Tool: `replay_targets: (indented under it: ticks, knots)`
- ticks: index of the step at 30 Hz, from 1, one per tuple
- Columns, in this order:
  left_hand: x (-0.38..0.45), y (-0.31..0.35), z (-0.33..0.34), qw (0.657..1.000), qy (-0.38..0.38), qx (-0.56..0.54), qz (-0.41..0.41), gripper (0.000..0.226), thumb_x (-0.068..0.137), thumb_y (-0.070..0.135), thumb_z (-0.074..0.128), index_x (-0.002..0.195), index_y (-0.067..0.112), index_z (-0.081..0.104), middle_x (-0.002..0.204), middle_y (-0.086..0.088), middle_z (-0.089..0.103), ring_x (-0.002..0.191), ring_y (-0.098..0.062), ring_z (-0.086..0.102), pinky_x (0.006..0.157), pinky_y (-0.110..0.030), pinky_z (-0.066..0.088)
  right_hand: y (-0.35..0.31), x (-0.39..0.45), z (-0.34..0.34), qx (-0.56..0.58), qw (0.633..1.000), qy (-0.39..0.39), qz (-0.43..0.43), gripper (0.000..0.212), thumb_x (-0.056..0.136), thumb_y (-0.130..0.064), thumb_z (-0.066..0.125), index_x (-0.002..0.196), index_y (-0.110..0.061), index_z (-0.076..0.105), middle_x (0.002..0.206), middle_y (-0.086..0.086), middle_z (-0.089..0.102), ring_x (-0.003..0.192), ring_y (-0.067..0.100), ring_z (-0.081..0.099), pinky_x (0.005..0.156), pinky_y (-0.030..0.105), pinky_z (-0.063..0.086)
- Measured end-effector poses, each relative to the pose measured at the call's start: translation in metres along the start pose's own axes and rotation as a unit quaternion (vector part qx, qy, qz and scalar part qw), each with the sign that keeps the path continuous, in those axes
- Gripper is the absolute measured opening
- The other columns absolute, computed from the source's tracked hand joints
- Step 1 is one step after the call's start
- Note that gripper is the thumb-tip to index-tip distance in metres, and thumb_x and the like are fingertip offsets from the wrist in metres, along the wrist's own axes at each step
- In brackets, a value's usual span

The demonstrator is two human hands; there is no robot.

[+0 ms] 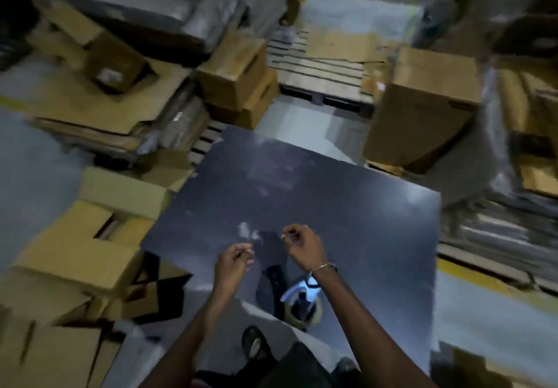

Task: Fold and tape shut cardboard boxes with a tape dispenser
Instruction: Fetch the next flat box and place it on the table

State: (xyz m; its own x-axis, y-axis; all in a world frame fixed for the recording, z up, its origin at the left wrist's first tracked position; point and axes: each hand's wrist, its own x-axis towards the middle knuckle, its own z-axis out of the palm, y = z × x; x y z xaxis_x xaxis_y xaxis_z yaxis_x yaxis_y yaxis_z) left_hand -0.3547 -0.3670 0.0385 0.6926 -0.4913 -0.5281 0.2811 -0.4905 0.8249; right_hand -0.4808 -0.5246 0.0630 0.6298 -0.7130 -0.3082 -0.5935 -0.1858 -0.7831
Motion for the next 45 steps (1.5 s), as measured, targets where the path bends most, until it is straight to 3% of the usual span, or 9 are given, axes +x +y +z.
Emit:
replay_targets:
  ticks: [6, 12, 21, 23, 25, 29, 35, 40, 45]
  knots:
    - [0.019, -0.031, -0.121, 0.986, 0.135, -0.089, -0.031, 0.012, 0.106, 0.013, 0.062, 0.099, 0.018, 0.071, 0.100, -0.007, 0.075, 0.087, -0.026, 0.073, 0.076, -0.035, 0.056, -0.090, 0.031, 0.108, -0.050, 0.990, -0.115, -0.065, 0.009, 0.095, -0.011, 0.068, 0.100, -0.011, 0.075, 0.106, 0.007, 0.075, 0.096, 0.024, 0.071, 0.098, 0.036, 0.052]
    - [-0.005, -0.062, -0.195, 0.950, 0.263, -0.157, -0.054, 0.016, 0.105, 0.021, 0.064, 0.094, 0.018, 0.075, 0.086, -0.002, 0.074, 0.080, -0.021, 0.071, 0.064, -0.027, 0.051, -0.156, 0.050, 0.206, -0.132, 0.945, -0.257, -0.151, 0.018, 0.102, -0.020, 0.061, 0.108, -0.010, 0.074, 0.110, 0.009, 0.073, 0.100, 0.028, 0.066, 0.082, 0.032, 0.048]
    - [0.040, -0.132, -0.346, 0.897, 0.360, -0.210, -0.148, 0.012, 0.107, 0.021, 0.062, 0.105, 0.021, 0.074, 0.110, -0.011, 0.073, 0.099, -0.031, 0.072, 0.086, -0.050, 0.061, -0.257, 0.108, 0.361, -0.179, 0.910, -0.331, -0.171, 0.019, 0.098, -0.021, 0.062, 0.085, -0.034, 0.056, 0.104, -0.005, 0.071, 0.104, 0.019, 0.068, 0.075, 0.022, 0.042]
    - [0.087, -0.151, -0.394, 0.890, 0.375, -0.189, -0.178, 0.012, 0.107, 0.023, 0.061, 0.104, 0.022, 0.073, 0.106, -0.009, 0.072, 0.095, -0.031, 0.071, 0.087, -0.051, 0.061, -0.280, 0.142, 0.412, -0.209, 0.899, -0.350, -0.161, 0.005, 0.099, -0.029, 0.063, 0.101, -0.033, 0.061, 0.100, -0.004, 0.067, 0.103, 0.023, 0.067, 0.071, 0.023, 0.037]
    - [0.142, -0.169, -0.440, 0.894, 0.366, -0.163, -0.200, 0.015, 0.107, 0.024, 0.060, 0.113, 0.016, 0.072, 0.094, -0.006, 0.070, 0.085, -0.030, 0.068, 0.079, -0.045, 0.059, -0.298, 0.181, 0.467, -0.231, 0.890, -0.363, -0.152, 0.031, 0.100, -0.033, 0.062, 0.129, -0.021, 0.059, 0.102, -0.002, 0.067, 0.098, 0.025, 0.064, 0.072, 0.028, 0.039]
    - [0.260, -0.213, -0.511, 0.915, 0.270, -0.098, -0.283, 0.047, 0.102, 0.028, 0.066, 0.135, -0.006, 0.060, 0.084, -0.002, 0.062, 0.074, -0.019, 0.059, 0.061, -0.031, 0.046, -0.305, 0.260, 0.561, -0.253, 0.891, -0.366, -0.093, 0.043, 0.103, -0.027, 0.059, 0.141, -0.008, 0.049, 0.095, 0.005, 0.066, 0.094, 0.032, 0.064, 0.078, 0.040, 0.051]
    - [0.431, -0.301, -0.581, 0.848, 0.368, -0.090, -0.370, 0.093, 0.092, 0.039, 0.079, 0.159, -0.003, 0.031, 0.153, -0.025, 0.048, 0.133, -0.043, 0.053, 0.102, -0.052, 0.053, -0.232, 0.405, 0.682, -0.339, 0.882, -0.323, -0.058, 0.049, 0.099, -0.022, 0.058, 0.145, -0.010, 0.049, 0.132, 0.017, 0.061, 0.119, 0.035, 0.059, 0.093, 0.039, 0.050]
    - [0.535, -0.325, -0.587, 0.834, 0.365, -0.051, -0.410, 0.167, 0.058, 0.076, 0.088, 0.162, 0.011, -0.026, 0.172, -0.020, -0.020, 0.160, -0.039, -0.012, 0.121, -0.069, 0.018, -0.198, 0.516, 0.757, -0.469, 0.843, -0.236, -0.117, 0.068, 0.098, -0.020, 0.056, 0.159, -0.015, 0.025, 0.156, 0.014, 0.035, 0.142, 0.035, 0.035, 0.108, 0.052, 0.042]
    - [0.597, -0.348, -0.561, 0.796, 0.438, -0.012, -0.418, 0.186, 0.028, 0.096, 0.071, 0.162, 0.008, -0.023, 0.168, -0.030, -0.026, 0.158, -0.041, -0.023, 0.113, -0.082, 0.004, -0.185, 0.586, 0.790, -0.487, 0.855, -0.139, -0.115, 0.113, 0.090, -0.052, 0.072, 0.164, -0.014, -0.005, 0.170, 0.016, 0.014, 0.156, 0.036, 0.016, 0.116, 0.061, 0.029]
